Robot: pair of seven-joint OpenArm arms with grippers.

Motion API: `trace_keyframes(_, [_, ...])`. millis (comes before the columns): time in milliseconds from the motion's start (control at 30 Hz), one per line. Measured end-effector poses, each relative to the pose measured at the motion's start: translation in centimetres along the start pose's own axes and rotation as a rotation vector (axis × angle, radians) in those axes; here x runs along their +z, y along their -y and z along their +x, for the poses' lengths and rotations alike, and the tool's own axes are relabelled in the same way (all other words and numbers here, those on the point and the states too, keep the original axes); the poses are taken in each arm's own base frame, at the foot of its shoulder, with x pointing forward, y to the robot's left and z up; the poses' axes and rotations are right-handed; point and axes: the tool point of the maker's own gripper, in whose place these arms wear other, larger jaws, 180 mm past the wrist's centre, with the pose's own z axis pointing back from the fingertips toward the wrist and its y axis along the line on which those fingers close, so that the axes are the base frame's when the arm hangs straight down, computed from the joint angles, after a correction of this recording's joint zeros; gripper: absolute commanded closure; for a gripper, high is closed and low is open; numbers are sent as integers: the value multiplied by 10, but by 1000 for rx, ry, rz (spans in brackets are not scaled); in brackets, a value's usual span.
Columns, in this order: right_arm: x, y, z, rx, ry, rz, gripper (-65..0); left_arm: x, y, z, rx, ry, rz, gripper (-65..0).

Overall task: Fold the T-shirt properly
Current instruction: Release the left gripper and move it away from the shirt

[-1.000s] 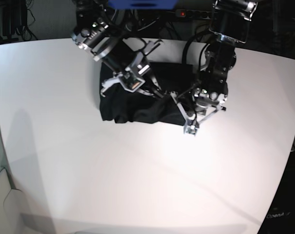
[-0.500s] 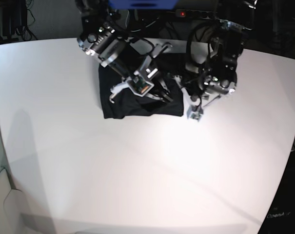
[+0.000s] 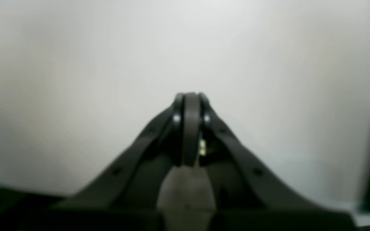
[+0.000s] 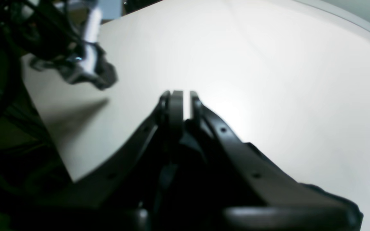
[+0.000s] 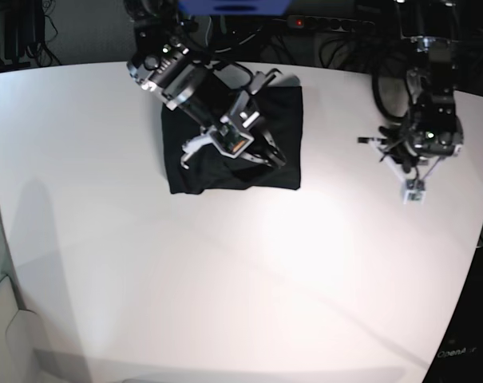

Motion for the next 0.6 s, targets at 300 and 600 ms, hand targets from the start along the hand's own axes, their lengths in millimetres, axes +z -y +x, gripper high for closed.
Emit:
trace_keyframes(300, [-12,-25,-19,-43,-37,78,0,14,-79,-29,100,-37,155,0])
trace_keyframes(600, [-28,-34,-66,-112,-132,130,0,10,-67,-36,107,-55,126,0])
